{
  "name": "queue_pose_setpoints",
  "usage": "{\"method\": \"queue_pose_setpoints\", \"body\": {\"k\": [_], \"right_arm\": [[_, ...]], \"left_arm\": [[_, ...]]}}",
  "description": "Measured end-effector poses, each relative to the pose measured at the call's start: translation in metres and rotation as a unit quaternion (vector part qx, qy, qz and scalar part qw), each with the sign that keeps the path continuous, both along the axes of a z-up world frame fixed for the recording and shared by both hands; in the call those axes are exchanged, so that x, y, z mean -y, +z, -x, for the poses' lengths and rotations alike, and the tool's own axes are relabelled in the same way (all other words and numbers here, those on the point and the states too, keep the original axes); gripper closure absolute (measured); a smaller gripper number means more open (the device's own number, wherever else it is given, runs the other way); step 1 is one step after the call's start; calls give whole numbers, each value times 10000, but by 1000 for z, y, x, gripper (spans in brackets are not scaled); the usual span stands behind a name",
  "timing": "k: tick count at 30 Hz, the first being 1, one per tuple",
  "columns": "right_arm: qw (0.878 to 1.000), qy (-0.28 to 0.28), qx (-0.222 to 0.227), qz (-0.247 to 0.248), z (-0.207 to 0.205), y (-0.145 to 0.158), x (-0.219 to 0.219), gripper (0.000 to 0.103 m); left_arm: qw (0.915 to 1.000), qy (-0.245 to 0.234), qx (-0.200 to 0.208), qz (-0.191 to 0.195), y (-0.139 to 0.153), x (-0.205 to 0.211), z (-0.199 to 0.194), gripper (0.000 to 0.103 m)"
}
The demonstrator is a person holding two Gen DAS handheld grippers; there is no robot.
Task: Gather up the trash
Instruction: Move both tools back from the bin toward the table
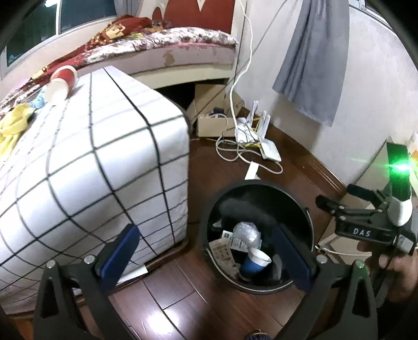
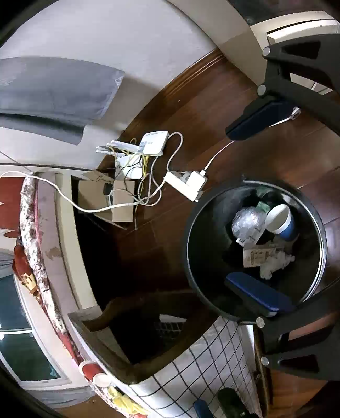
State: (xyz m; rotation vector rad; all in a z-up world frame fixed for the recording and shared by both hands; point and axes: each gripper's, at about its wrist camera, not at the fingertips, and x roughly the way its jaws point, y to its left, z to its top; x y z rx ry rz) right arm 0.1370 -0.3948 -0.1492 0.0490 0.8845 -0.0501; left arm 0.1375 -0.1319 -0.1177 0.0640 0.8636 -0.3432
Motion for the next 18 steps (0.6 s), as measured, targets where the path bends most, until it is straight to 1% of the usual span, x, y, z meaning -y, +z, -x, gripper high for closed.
{"method": "queue_pose_setpoints", "body": {"k": [4, 8, 10, 15, 18], "right_arm": [[9998, -33, 162, -91, 1, 11, -10, 1], [9987, 172, 460, 133, 8, 26, -32, 1], [9978, 298, 565, 152, 9, 32, -43, 1], [9958, 452, 788, 118, 8, 49, -68, 1], [9938, 576, 954, -15, 4, 64, -89, 1]], "left_arm": [[9998, 129, 138, 41, 13, -14, 5, 1], [9990, 326, 282, 115, 27, -35, 9, 1], [9982, 450, 358, 142, 33, -47, 10, 1], [9940, 851, 626, 270, 56, -89, 15, 1], [9902, 1144, 751, 285, 66, -119, 14, 1]]}}
